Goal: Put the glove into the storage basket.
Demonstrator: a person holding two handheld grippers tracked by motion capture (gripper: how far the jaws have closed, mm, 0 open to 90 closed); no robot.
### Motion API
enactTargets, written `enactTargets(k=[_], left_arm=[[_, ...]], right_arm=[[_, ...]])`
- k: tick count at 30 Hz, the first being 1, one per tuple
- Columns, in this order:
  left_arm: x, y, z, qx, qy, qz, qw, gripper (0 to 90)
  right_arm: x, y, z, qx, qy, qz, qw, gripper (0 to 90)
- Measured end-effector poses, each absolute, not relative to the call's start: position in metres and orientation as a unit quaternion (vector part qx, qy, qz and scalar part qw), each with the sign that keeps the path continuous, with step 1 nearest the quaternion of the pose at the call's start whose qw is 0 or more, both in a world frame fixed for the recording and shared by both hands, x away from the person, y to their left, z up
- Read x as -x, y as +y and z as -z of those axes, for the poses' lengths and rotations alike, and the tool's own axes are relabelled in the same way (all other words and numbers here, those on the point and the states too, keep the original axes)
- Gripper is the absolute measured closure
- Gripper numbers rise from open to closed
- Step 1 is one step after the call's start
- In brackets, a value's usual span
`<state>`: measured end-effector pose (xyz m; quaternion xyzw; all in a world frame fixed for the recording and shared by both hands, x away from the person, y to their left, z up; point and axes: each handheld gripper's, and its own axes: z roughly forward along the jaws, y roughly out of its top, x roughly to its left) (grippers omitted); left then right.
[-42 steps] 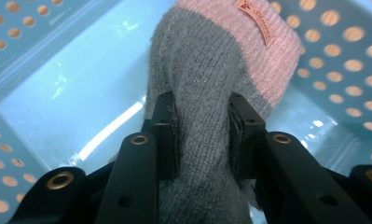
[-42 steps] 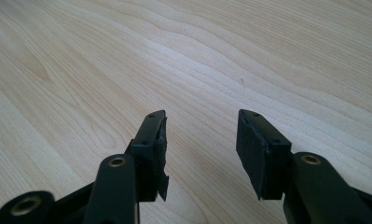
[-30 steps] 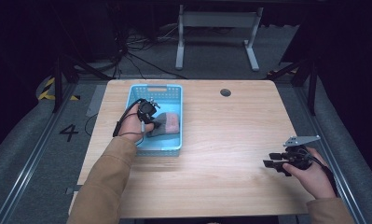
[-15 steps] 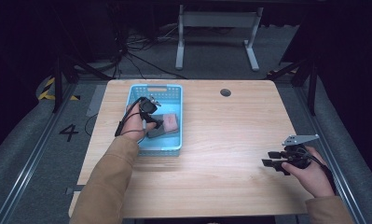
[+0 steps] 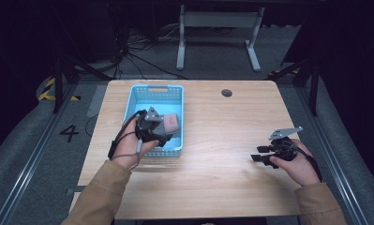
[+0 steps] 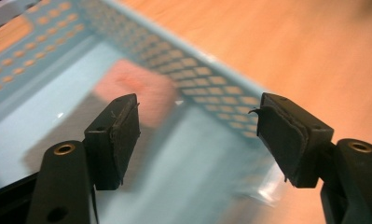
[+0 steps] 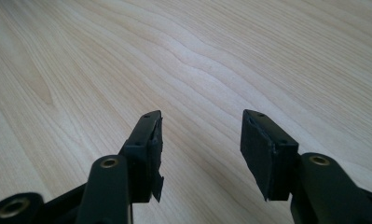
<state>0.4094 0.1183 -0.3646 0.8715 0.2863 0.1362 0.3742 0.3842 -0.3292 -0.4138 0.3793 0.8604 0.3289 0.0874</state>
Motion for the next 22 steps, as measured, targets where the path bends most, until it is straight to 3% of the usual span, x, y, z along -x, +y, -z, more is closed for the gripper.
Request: enactTargets(k=[11, 17, 22], left_arm=[[-0.336, 0.103, 0.415, -0.869, 0.245, -0.071, 0.424, 31.2], [-0.335, 0.100, 0.447, -0.881, 0.255, -0.023, 0.397, 31.0], [-0.339, 0.101, 0.453, -0.884, 0.263, -0.037, 0.384, 30.6]], right_arm=[[-0.393, -0.329, 0.424, -0.384, 0.858, -0.330, 0.086, 46.8], [-0.394, -0.337, 0.429, -0.395, 0.854, -0.327, 0.089, 47.0], [-0.394, -0.338, 0.429, -0.397, 0.852, -0.330, 0.092, 46.8]])
